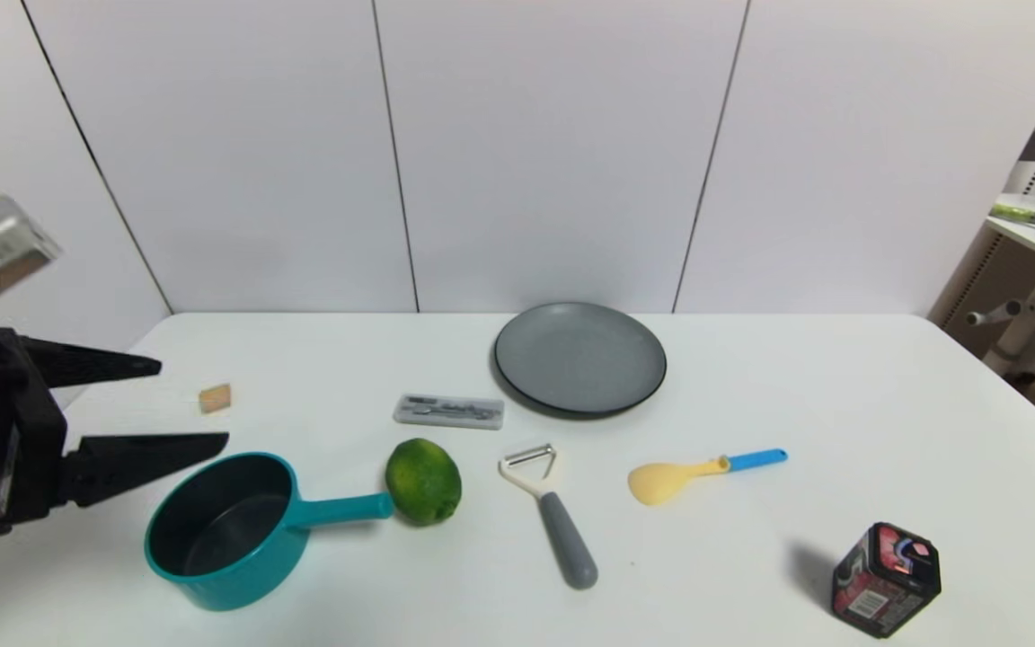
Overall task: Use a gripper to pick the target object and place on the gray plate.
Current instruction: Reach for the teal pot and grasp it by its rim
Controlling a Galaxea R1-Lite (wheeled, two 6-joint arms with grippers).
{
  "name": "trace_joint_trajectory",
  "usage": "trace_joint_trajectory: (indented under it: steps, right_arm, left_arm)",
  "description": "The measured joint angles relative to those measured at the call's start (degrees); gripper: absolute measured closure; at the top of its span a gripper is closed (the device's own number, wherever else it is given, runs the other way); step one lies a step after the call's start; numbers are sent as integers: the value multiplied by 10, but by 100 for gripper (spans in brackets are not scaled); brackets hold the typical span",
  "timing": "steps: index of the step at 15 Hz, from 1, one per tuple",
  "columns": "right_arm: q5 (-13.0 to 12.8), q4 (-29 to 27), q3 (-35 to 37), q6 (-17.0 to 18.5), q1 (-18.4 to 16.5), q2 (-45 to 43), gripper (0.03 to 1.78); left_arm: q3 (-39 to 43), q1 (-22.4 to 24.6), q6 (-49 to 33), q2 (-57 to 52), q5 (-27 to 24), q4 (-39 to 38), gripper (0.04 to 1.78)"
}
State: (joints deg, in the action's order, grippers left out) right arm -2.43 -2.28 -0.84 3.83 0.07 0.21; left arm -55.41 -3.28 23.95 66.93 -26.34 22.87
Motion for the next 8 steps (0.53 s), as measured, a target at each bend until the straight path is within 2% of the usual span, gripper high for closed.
trace_joint_trajectory:
  steps: [3,5,8]
  right_arm:
    - [0,0,0,0,0,0,10]
    - [0,0,0,0,0,0,10]
    - [0,0,0,0,0,0,10]
  left_arm:
    - [-4,-1,103,39,-1,99,13]
    - [-2,-1,143,53,0,149,13]
    - [2,-1,194,73,2,168,13]
